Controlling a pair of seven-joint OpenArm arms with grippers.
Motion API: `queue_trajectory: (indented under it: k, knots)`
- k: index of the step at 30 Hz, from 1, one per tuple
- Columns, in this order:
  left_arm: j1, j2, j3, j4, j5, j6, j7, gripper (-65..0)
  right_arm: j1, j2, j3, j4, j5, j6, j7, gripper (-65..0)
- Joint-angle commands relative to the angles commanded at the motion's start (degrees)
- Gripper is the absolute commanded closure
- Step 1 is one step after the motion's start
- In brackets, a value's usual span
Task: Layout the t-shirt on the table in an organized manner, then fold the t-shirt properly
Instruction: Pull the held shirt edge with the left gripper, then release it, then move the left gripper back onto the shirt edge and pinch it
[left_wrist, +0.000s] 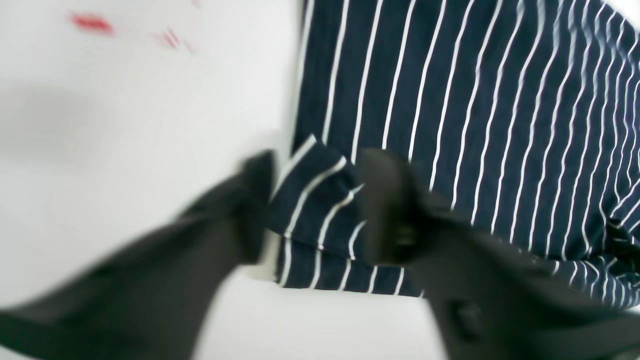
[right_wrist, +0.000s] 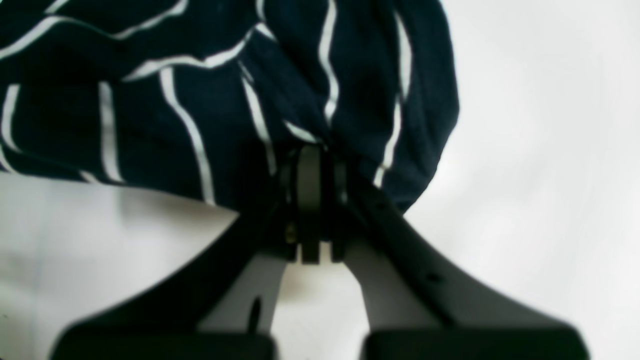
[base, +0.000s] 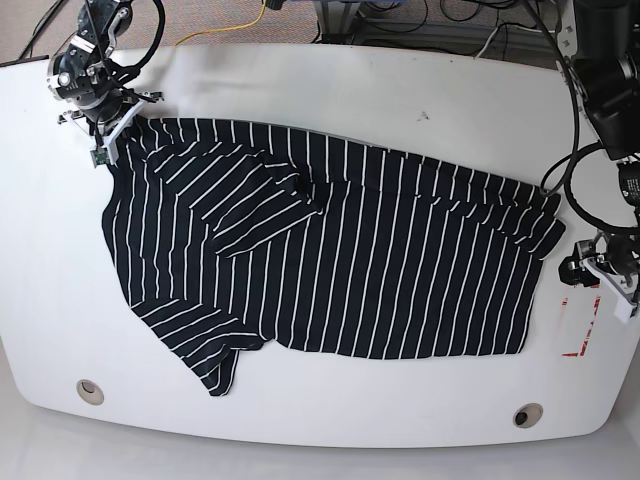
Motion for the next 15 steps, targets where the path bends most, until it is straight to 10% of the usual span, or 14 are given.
queue_trajectory:
  k: [8, 15]
  knots:
    - [7.91, -0.35, -0.26, 9.23, 0.00, -7.56, -1.49, -42.2, 0.00, 0.00, 0.00, 0.26, 0.35, 0.00, 0.00, -0.5]
    - [18.81, 0.00, 1.41, 14.07, 3.08, -8.26, -15.03, -42.2, -0.18, -0.35, 0.18, 5.10, 0.35, 0.00, 0.00, -0.6]
